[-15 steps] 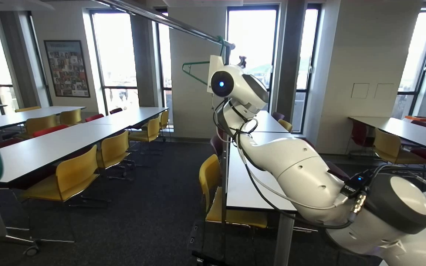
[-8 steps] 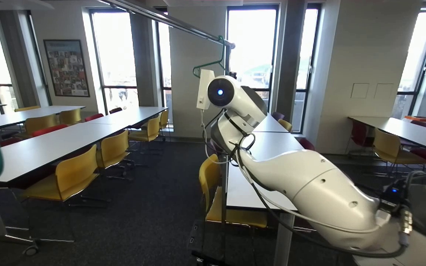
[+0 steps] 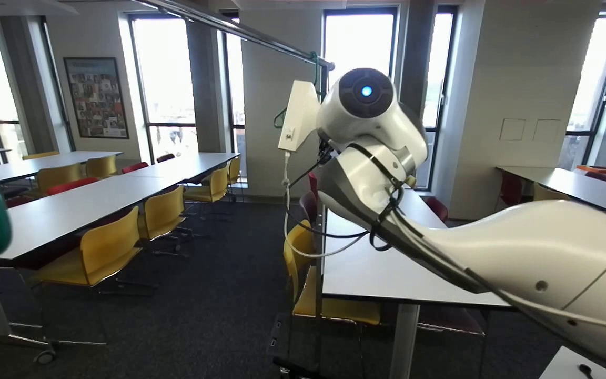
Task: Lift the hanger from the table and put it on the rail
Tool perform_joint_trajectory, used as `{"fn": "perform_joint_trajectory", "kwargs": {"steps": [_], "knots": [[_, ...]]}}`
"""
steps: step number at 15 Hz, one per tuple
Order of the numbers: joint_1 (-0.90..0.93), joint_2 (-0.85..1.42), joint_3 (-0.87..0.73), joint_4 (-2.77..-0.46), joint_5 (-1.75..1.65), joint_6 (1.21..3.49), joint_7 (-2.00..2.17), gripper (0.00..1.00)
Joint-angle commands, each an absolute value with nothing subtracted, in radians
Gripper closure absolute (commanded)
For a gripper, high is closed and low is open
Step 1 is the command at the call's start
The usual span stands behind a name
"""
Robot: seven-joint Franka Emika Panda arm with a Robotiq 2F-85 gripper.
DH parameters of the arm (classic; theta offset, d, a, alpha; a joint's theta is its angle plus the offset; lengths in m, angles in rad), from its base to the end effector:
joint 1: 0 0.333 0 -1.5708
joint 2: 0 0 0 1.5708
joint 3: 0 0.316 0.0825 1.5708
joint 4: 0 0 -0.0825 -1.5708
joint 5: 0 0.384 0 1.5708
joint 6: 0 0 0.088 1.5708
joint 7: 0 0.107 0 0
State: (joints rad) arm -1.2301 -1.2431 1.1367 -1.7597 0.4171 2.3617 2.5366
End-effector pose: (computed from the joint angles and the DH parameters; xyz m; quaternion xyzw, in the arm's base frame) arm 0.4584 0.3656 0.6635 -0.3135 0.7295 -0.4784 0.3750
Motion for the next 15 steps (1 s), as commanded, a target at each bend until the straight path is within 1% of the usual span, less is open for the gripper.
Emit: {"fn": "perform_joint_trajectory", "kwargs": {"steps": [1, 5, 15], "knots": [[-1.099, -1.093, 1.124, -1.832, 0.415, 2.374, 2.54, 0.0], [-1.01, -0.965, 1.117, -1.868, 0.396, 2.328, 2.566, 0.0], [-0.795, -0.644, 1.061, -1.856, 0.349, 2.037, 2.589, 0.0]]}}
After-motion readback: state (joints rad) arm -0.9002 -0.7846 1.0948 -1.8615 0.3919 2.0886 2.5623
